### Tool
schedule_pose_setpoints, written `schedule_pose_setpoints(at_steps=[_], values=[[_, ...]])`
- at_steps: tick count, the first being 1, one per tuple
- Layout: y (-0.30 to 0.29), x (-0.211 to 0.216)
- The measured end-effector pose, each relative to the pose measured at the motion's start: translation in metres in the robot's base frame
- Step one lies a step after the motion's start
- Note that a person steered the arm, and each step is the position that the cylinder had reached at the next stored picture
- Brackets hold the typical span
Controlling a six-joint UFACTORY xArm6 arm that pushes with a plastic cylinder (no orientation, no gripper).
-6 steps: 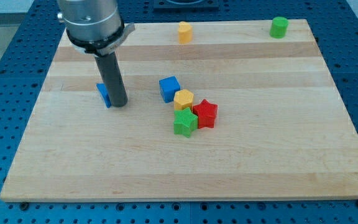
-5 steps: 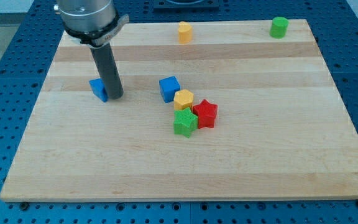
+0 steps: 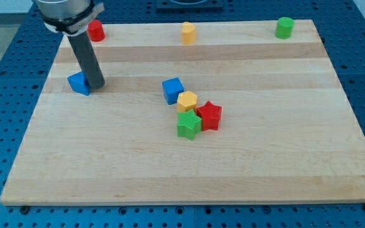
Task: Slide the triangle to the center left side
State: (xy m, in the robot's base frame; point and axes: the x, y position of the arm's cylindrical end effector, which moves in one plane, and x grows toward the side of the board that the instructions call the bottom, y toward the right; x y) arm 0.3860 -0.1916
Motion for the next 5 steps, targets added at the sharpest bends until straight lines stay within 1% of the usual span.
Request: schedule_pose_setpoints(at_steps=[3, 4, 5], values=[[-0.001, 0.036], [0.021, 0.03], [0.039, 0.004]])
